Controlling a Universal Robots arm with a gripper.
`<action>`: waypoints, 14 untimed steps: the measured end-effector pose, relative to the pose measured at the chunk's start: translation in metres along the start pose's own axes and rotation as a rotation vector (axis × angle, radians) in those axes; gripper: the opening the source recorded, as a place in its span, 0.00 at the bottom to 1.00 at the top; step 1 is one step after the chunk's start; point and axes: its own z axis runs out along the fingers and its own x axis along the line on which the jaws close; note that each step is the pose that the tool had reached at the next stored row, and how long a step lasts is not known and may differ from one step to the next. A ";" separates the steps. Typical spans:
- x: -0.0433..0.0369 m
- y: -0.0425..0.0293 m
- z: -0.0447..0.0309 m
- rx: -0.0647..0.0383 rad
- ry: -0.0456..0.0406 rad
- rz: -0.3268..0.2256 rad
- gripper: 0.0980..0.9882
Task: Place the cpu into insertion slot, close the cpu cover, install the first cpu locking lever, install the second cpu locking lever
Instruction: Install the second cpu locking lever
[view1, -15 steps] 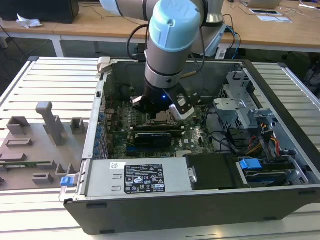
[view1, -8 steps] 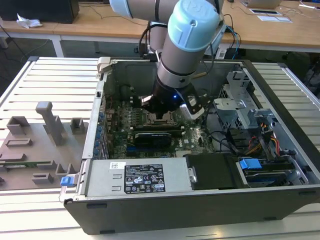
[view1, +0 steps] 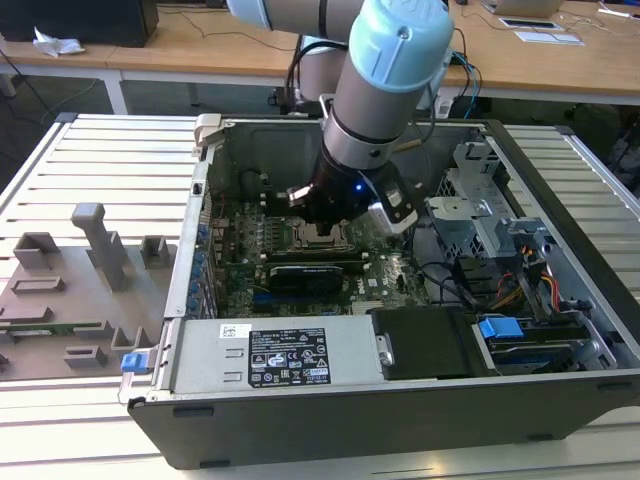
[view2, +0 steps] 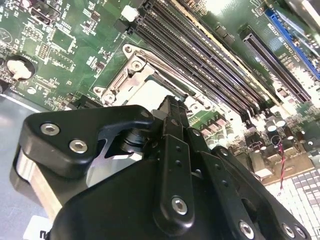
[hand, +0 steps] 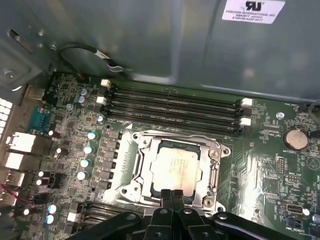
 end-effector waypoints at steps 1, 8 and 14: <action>0.0002 0.0007 -0.0027 0.001 0.0001 0.000 0.01; 0.0017 0.0071 -0.0255 0.008 0.0011 0.001 0.01; -0.0003 0.0191 -0.0248 0.132 0.0212 0.015 0.01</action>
